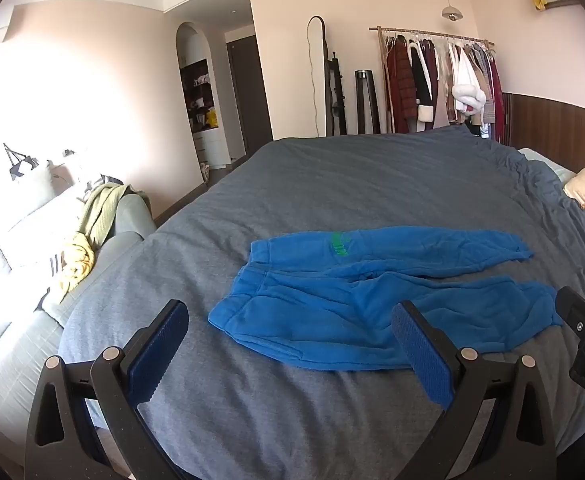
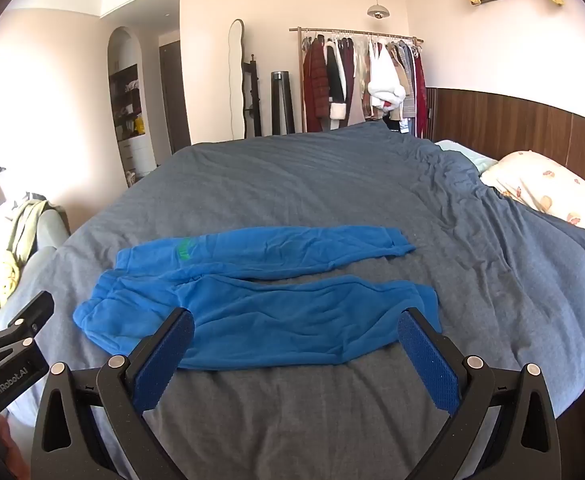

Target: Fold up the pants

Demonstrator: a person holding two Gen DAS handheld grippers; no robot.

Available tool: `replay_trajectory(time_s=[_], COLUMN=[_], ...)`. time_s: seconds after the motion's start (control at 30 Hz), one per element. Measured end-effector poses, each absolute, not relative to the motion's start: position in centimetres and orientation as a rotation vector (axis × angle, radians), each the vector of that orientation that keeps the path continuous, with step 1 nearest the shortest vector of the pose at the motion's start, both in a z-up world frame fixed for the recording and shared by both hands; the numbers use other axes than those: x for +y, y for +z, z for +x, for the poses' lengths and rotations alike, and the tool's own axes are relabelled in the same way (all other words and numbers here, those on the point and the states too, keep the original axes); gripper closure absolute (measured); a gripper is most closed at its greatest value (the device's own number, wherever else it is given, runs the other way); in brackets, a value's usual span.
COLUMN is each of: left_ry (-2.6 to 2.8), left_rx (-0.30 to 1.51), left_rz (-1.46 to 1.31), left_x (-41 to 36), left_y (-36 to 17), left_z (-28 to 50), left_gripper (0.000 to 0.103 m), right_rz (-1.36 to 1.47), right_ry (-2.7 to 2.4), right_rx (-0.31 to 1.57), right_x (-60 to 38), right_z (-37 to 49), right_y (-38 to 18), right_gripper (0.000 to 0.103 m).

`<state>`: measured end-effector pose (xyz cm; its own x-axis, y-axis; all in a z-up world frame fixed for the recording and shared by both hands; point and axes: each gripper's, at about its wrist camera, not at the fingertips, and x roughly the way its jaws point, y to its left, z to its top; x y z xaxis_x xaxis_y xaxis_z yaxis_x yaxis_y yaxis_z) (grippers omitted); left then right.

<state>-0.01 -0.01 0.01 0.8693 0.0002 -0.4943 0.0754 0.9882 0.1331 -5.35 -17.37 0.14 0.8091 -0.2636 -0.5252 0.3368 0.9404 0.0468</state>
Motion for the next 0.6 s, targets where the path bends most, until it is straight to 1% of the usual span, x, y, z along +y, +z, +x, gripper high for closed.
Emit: replay_trajectory(time_s=[0.6], left_ry=[-0.051], left_rx=[0.489], left_rz=[0.121], left_x=[0.01], left_y=[0.5], left_z=[-0.54], left_gripper=[0.0], right_rz=[0.136], right_ry=[-0.32], right_rx=[0.533], right_x=[-17.31], right_z=[-5.32], right_y=[-0.07], right_gripper=[0.0])
